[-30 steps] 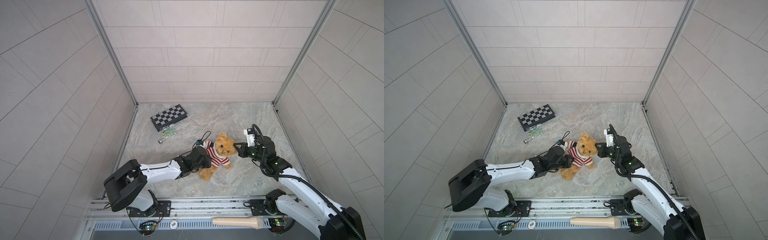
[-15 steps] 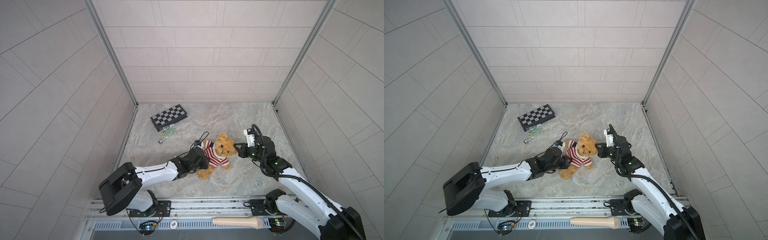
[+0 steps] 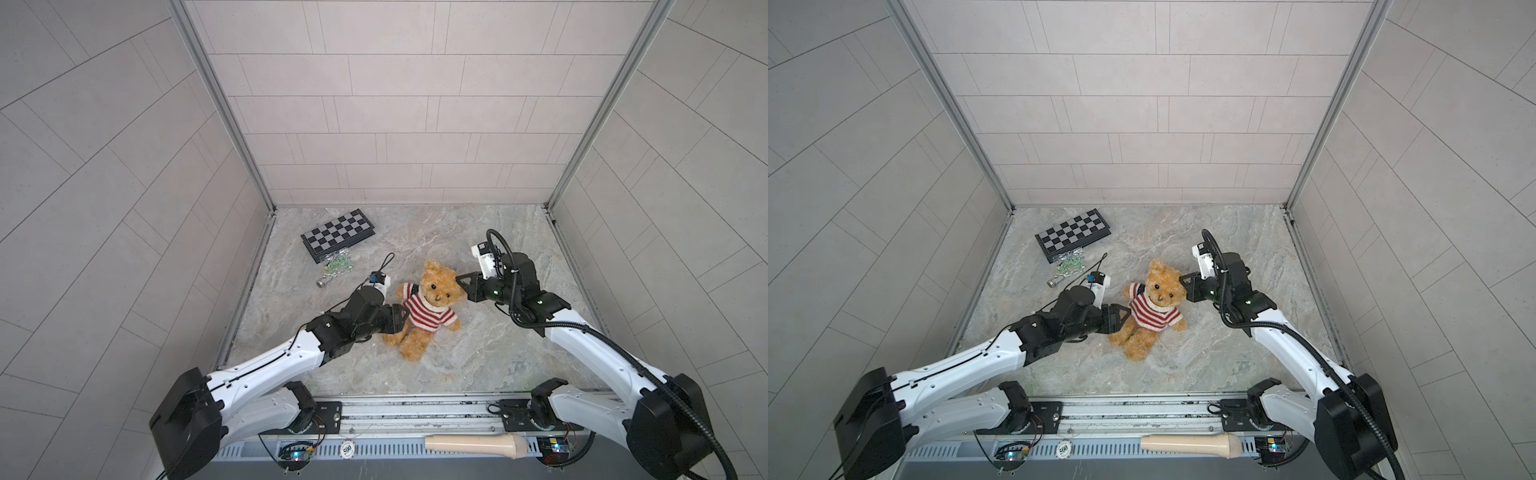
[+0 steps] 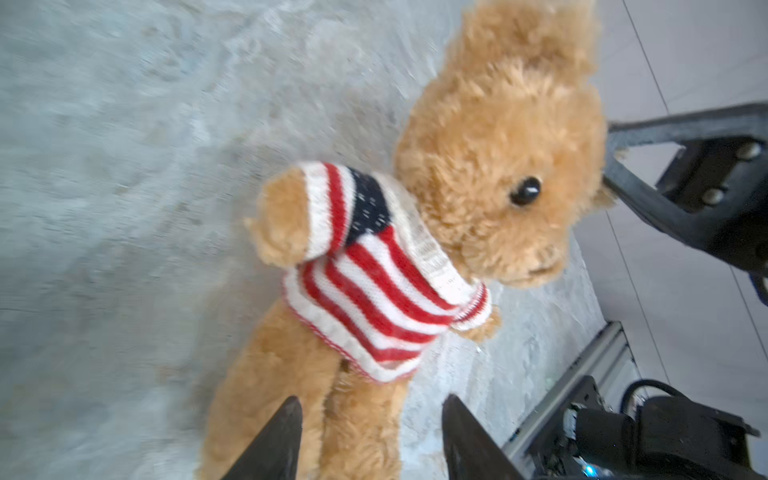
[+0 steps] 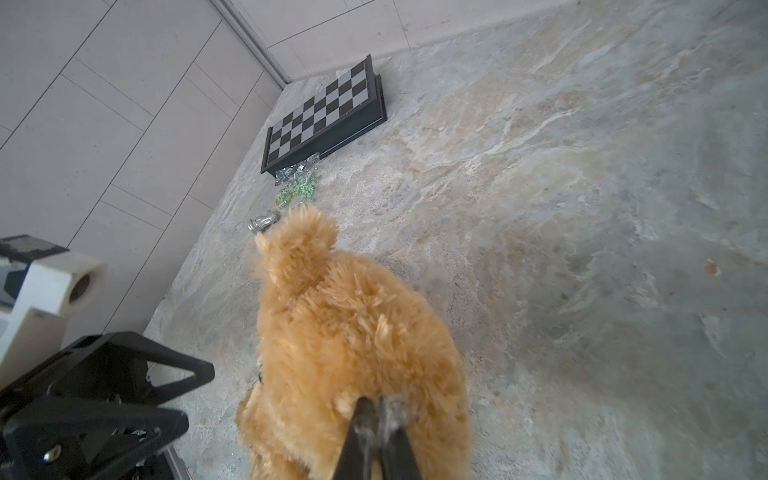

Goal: Dress the teddy bear

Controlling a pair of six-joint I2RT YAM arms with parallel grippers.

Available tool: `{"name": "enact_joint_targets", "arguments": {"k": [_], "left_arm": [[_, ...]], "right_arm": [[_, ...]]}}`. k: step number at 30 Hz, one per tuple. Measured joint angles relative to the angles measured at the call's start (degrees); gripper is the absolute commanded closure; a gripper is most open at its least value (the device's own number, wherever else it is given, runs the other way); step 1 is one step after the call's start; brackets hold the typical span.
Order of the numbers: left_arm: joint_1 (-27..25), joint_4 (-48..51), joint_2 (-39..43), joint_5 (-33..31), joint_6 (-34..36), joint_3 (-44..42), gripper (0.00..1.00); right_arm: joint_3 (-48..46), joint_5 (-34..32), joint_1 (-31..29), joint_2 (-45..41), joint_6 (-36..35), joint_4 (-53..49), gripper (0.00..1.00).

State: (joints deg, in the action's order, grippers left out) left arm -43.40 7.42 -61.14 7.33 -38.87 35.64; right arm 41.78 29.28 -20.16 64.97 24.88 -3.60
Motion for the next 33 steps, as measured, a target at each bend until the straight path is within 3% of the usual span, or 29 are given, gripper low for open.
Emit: {"name": "enact_joint_targets", "arguments": {"k": [4, 17, 26, 33], "left_arm": [[4.83, 3.23, -1.2, 0.66, 2.1, 0.37, 0.43], [5.14, 2.1, -5.2, -0.11, 2.58, -4.11, 0.47], [5.14, -0.26, -5.33, -0.22, 0.94, -8.35, 0.47], [5.14, 0.83, -2.12, -2.49, 1.16, -8.22, 0.39]], "right_arm": [[3.19, 0.02, -1.29, 4.52, -1.6, 0.39, 1.0], [14.29, -0.55, -2.51, 20.85, -5.62, 3.04, 1.0], [20.04, -0.15, -4.11, 28.28, -5.31, 5.09, 0.9], [20.26, -2.54, -4.17, 28.44, -5.44, 4.96, 0.74]]}}
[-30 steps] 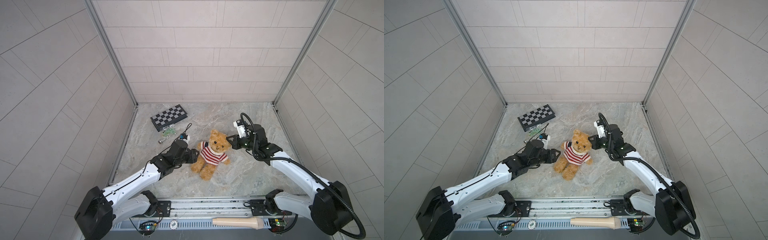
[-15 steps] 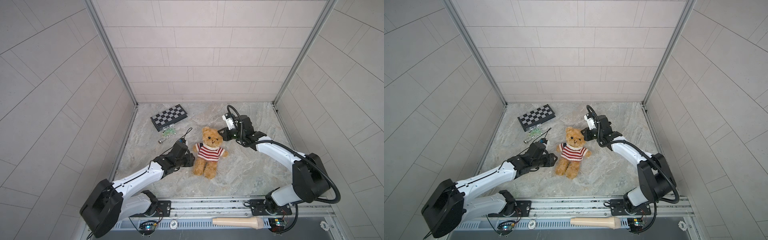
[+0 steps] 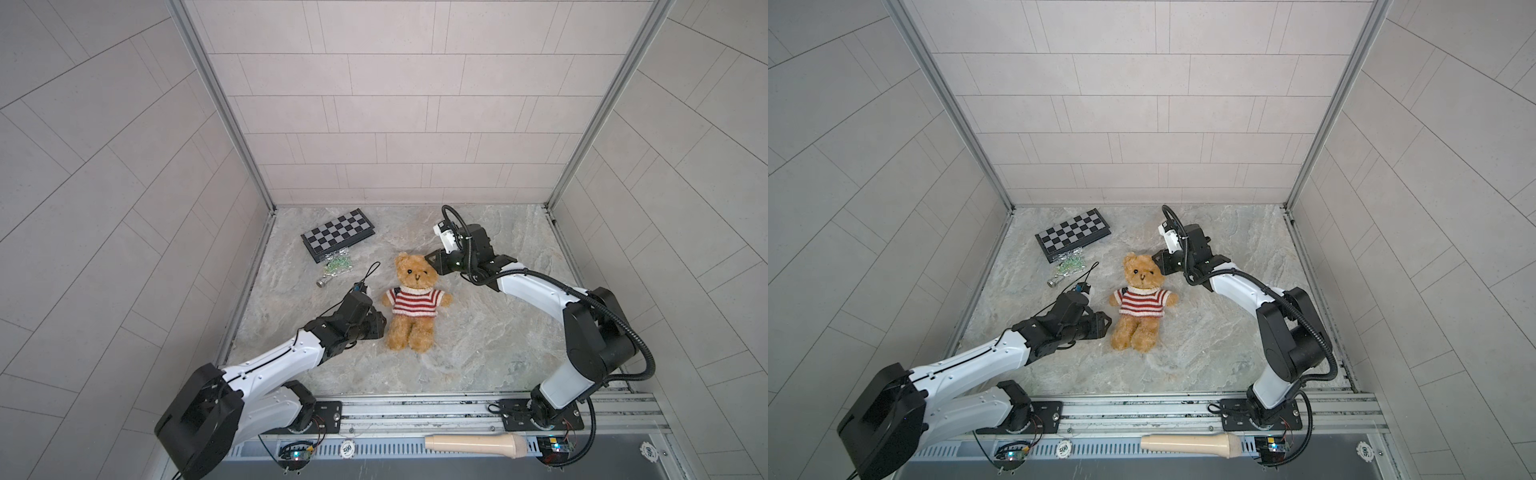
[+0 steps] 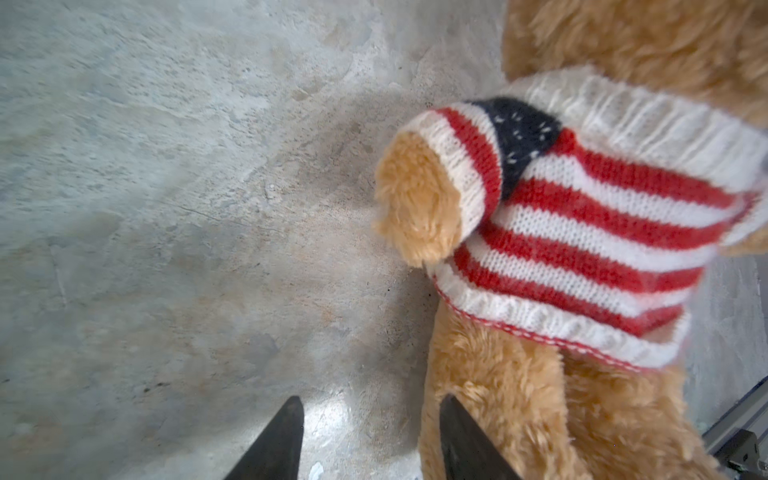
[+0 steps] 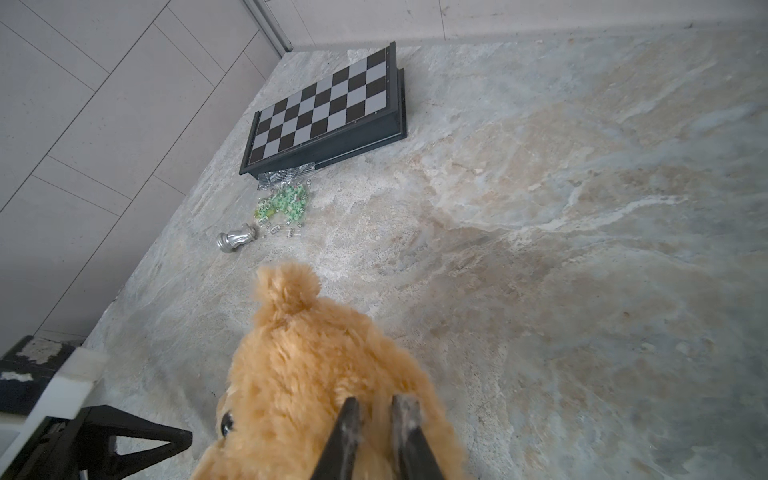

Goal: Dress the teddy bear

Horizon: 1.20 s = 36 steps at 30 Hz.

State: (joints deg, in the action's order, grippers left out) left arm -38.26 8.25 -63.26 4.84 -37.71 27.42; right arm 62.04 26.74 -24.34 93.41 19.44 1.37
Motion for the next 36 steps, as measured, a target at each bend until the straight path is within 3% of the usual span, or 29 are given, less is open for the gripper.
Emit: {"name": "enact_joint_targets", "arguments": {"k": [8, 16, 21, 23, 26, 36], "left_arm": [[0.42, 6.19, 5.99, -5.57, 1.57, 1.51, 0.27], [1.9, 10.64, 15.43, -13.77, 3.41, 2.36, 0.0], [3.41, 12.79, 20.94, -20.06, 4.79, 3.34, 0.0], [4.33, 13.46, 22.36, -22.56, 5.46, 4.28, 0.0], [5.33, 14.62, 23.52, -26.49, 5.79, 5.6, 0.0], [5.75, 11.41, 28.72, -36.92, 9.86, 3.5, 0.0]], "right_arm": [[0.0, -4.46, 0.02, -4.31, -1.44, -2.93, 0.54], [-2.05, -12.98, 0.37, -19.61, -5.03, -6.27, 0.41], [-10.27, -20.09, 1.05, -32.41, -7.52, -7.15, 0.28], [-14.14, -23.28, 1.51, -37.09, -8.31, -7.72, 0.13], [-19.04, -26.53, 2.56, -42.47, -9.46, -8.63, 0.01], [-30.56, -37.62, 5.79, -53.18, -10.4, -8.81, 0.0]]}}
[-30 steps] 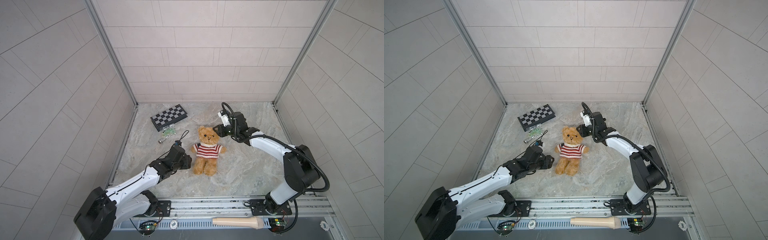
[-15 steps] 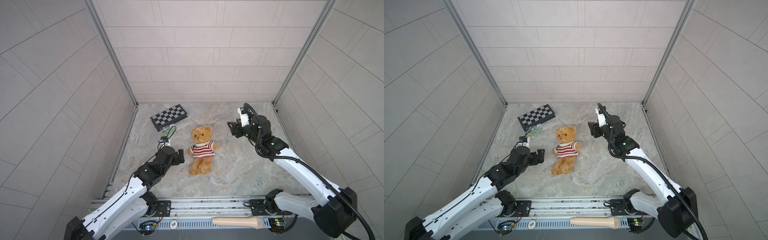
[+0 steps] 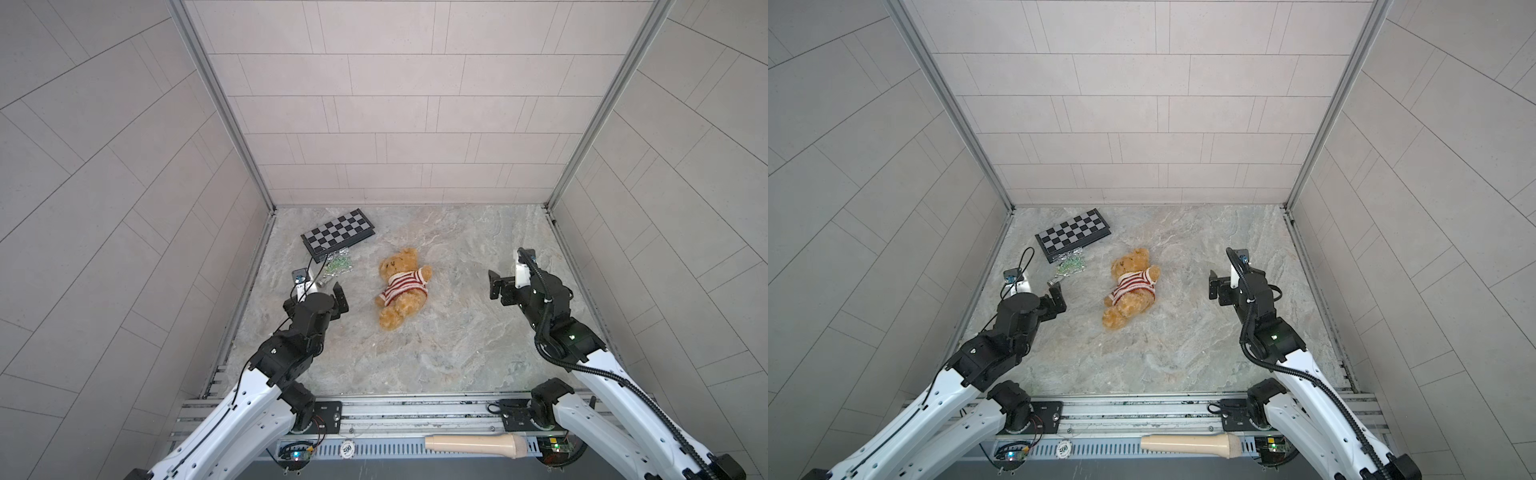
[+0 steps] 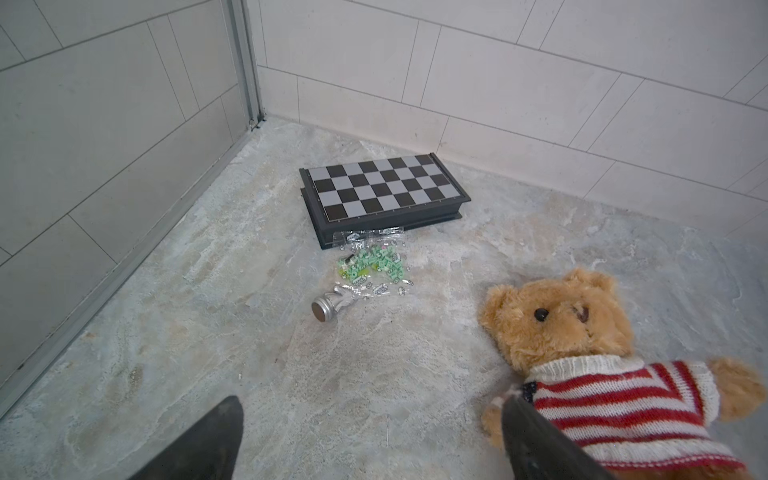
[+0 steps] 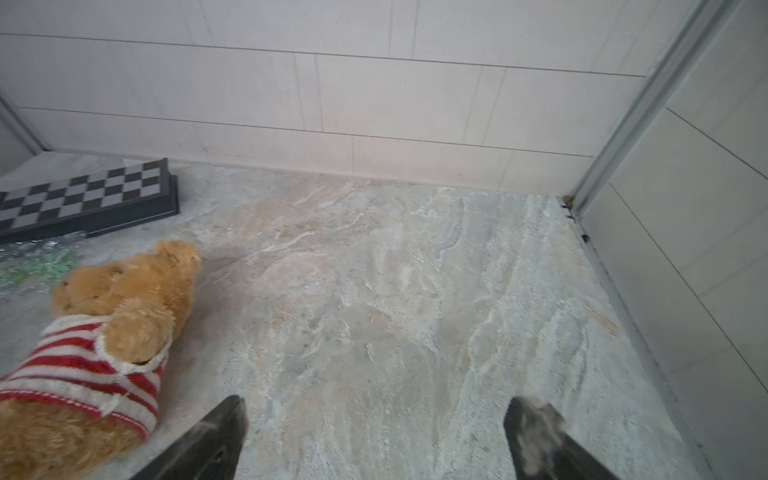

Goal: Dress the teddy bear

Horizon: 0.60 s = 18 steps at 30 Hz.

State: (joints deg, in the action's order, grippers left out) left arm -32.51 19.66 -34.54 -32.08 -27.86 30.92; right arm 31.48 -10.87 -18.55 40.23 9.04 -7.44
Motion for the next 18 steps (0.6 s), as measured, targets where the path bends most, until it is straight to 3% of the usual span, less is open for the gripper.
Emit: {"name": "enact_joint_targets", "arguments": {"k": [4, 10, 18], "left_arm": [[0.2, -5.35, 2.54, -2.14, 4.35, -3.78, 0.0], [1.95, -14.19, 0.94, -3.8, 11.96, -6.71, 0.0], [8.94, -24.63, -7.39, -2.43, 17.14, -10.08, 0.0]], "right_arm": [[-5.4, -3.54, 3.08, -4.17, -0.26, 1.14, 0.0], [-12.7, -2.49, 9.94, -5.27, -0.31, 9.2, 0.0], [-17.25, -1.49, 15.3, 3.26, 0.0, 20.63, 0.01]]}}
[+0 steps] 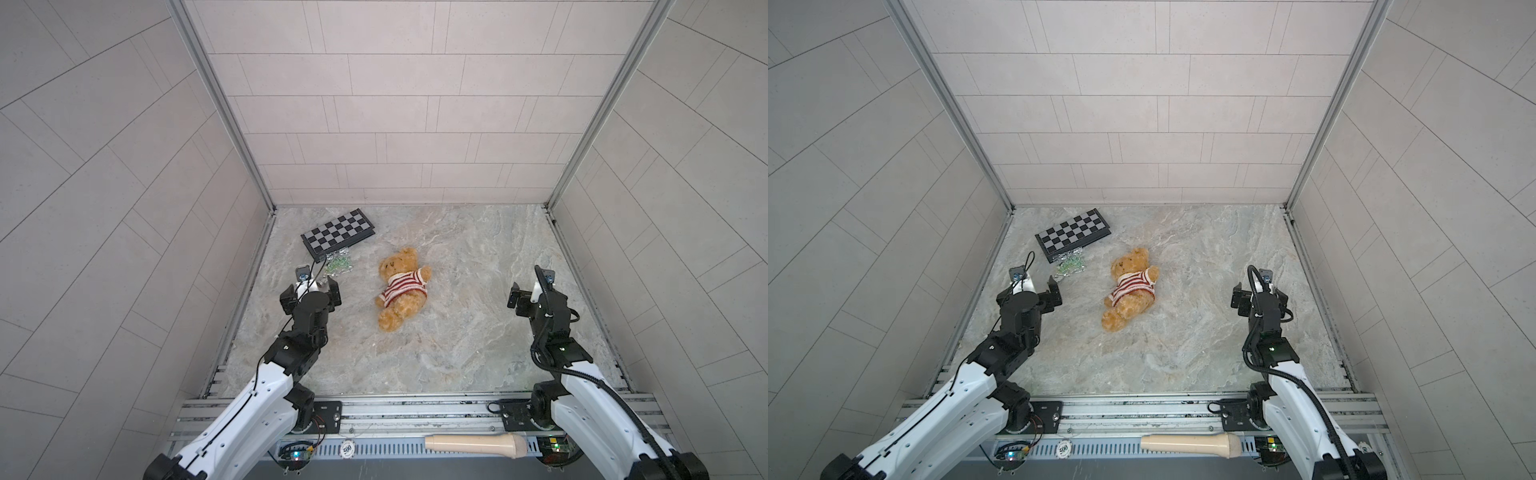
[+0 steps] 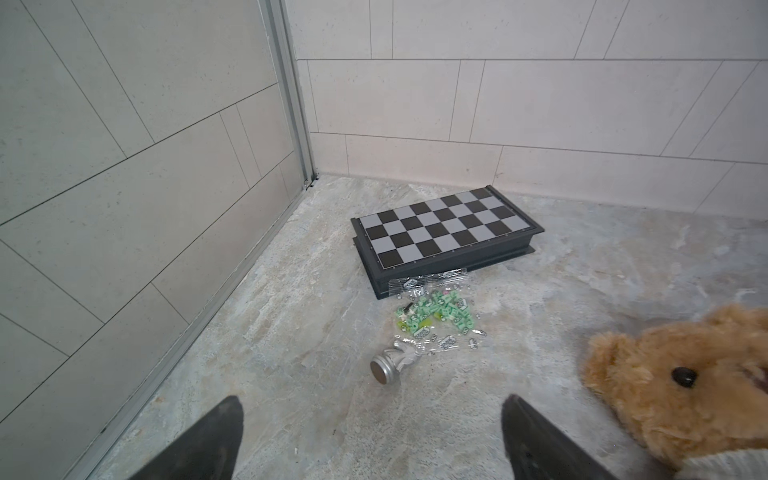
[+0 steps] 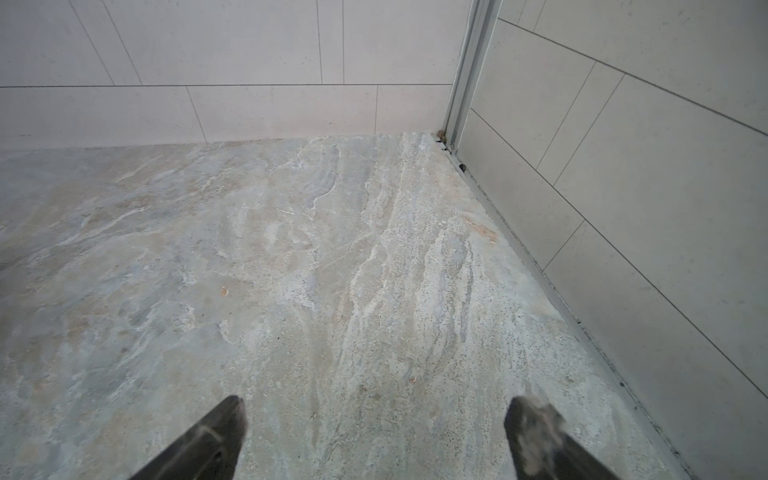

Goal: Dress the teddy bear

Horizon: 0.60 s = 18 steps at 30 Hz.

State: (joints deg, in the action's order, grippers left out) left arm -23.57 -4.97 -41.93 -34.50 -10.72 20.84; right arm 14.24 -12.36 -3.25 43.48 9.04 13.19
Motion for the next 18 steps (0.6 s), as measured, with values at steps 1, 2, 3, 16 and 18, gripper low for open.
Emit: {"name": "enact_joint_targets", "arguments": {"k": [1, 2, 3, 16, 18], "left_arm": [[0.59, -1.01, -0.79, 0.15, 0.48, -0.59, 0.0], [1.2, -2.12, -1.53, 0.33, 0.81, -1.18, 0.0], [1.64, -3.02, -2.16, 0.55, 1.22, -1.68, 0.0], [5.05, -19.15, -10.36, 1.05, 4.94, -7.72, 0.0], [5.25, -22.73, -12.37, 1.11, 5.4, -9.22, 0.0]], "right_arm": [[-0.02, 0.24, 0.57, 1.49, 0.07, 1.66, 0.01], [-0.02, 0.46, 0.92, 2.78, 0.17, 3.08, 0.01], [-0.07, 0.57, 1.2, 4.02, 0.22, 4.42, 0.02], [-2.95, 1.4, 1.81, 19.32, 0.44, 23.26, 0.05], [-3.21, 1.46, 1.81, 20.65, 0.39, 25.29, 0.05]]}}
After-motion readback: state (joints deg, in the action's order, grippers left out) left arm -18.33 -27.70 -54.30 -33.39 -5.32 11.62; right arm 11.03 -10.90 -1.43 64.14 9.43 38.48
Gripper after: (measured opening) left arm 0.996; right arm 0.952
